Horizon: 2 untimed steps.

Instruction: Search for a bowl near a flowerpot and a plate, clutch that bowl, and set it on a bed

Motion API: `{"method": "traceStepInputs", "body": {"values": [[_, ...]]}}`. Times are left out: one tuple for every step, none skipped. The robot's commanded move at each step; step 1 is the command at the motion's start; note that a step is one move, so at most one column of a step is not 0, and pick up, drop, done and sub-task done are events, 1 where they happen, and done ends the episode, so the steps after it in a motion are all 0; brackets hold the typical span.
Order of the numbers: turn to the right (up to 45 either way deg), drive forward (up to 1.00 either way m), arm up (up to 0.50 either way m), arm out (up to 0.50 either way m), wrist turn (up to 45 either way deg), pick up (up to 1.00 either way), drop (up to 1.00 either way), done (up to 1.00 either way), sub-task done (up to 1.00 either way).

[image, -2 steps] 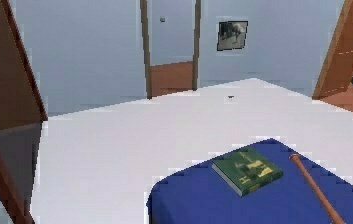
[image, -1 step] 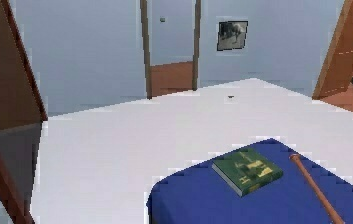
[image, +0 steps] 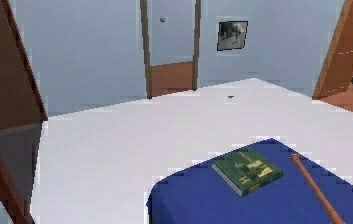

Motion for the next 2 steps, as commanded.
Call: {"method": "traceStepInputs", "body": {"values": [[0.0, 0.00, 0.00, -0.08, 0.0, 0.00, 0.00, 0.00, 0.00], [0.0, 0.00, 0.00, 0.00, 0.0, 0.00, 0.00, 1.00, 0.00]]}}
